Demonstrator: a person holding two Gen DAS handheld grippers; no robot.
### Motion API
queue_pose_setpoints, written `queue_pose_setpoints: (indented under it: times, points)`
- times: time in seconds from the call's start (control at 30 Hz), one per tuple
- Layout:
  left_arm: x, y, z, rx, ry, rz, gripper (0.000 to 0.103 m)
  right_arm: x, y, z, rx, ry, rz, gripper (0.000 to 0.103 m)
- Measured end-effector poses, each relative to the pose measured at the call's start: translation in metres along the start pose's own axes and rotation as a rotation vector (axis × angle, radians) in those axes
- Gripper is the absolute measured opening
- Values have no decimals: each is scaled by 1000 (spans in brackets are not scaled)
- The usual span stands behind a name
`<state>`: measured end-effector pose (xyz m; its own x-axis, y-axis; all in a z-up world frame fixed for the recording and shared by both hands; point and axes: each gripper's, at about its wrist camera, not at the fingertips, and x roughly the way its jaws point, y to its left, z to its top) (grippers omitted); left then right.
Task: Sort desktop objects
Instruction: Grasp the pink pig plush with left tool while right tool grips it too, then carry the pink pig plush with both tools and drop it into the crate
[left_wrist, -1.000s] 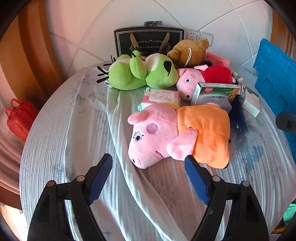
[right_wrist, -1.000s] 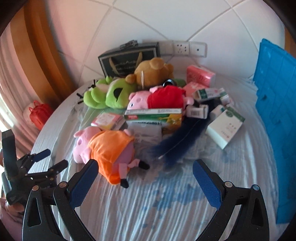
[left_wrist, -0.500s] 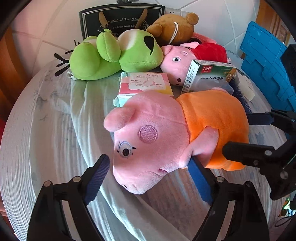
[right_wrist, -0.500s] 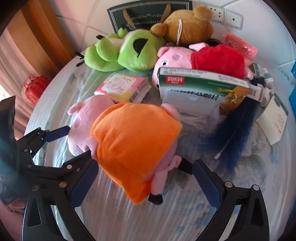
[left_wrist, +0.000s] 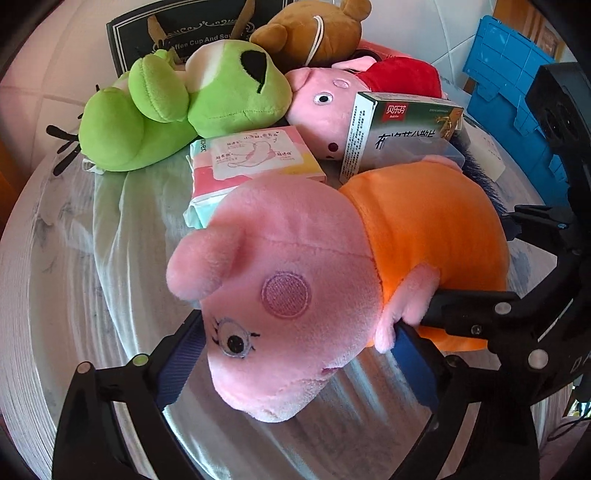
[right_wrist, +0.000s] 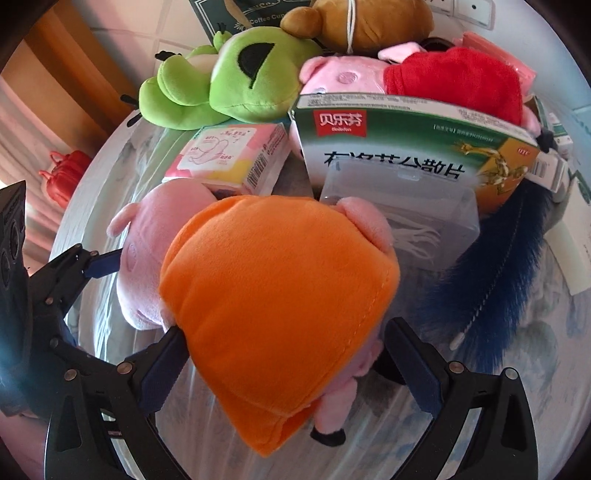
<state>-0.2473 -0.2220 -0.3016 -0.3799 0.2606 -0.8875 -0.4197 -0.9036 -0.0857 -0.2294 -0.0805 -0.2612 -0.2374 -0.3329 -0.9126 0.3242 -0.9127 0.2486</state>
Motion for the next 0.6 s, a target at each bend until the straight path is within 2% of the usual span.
queue_pose_setpoints:
  times: [0.07,0.13,0.2,0.37,0.6]
  points:
    - [-3,-3,-2,-9,-11,-18,87,0,-4,-1,1,8,11,103]
    - [-10,-12,-5,5,-28,0,82,-7,-5,-4,-4,0,46,86]
    - [-15,-19,-7,-5,-37,6,81,-16,-1,-9,-27,-4,20,83]
    - [-42,-39,-11,-13,-100,12,80,-41,-13,-16,-45,-27,26,82]
    - [-92,-70,0,13,-203,32,80,-102,-26,-26,-80,-120,35,82]
